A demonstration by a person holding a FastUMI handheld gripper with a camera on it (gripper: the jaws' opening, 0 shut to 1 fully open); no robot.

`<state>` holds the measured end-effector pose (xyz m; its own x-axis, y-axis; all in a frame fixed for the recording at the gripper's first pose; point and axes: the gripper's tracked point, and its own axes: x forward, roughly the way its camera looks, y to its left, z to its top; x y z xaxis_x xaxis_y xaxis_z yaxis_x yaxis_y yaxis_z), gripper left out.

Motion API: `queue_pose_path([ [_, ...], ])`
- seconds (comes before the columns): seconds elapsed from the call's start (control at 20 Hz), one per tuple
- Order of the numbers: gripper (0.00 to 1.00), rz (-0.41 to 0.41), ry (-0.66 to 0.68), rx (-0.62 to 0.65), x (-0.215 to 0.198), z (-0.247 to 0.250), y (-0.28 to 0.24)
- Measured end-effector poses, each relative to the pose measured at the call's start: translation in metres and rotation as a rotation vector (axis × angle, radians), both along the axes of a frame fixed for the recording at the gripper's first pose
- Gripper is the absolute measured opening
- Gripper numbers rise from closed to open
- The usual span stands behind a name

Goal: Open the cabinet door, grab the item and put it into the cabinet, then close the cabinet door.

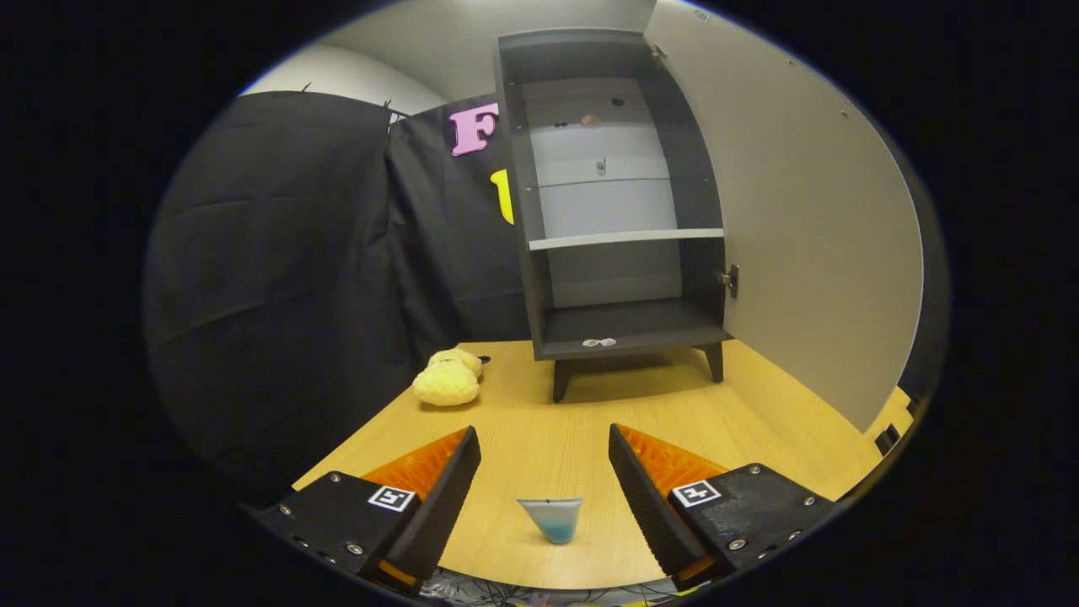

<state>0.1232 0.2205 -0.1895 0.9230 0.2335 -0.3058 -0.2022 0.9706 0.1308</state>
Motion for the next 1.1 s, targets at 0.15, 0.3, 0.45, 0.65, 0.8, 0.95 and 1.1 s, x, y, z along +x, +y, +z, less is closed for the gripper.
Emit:
queue_pose_path([
  [0.15,0.95,0.007,0.055,-0.026,-0.003,-0.027,0.005],
  [0.3,0.95,0.015,0.102,-0.059,-0.005,-0.054,0.007],
  [0.45,0.95,0.012,0.153,-0.086,-0.007,-0.082,0.009],
  [0.65,0.9,-0.009,0.231,-0.103,-0.006,-0.113,0.006],
  [0.8,0.75,-0.033,0.271,-0.111,-0.004,-0.129,0.0],
  [0.95,0.59,-0.031,0.278,-0.117,-0.004,-0.13,0.0],
  [1.1,0.51,-0.016,0.287,-0.12,-0.003,-0.127,0.002],
])
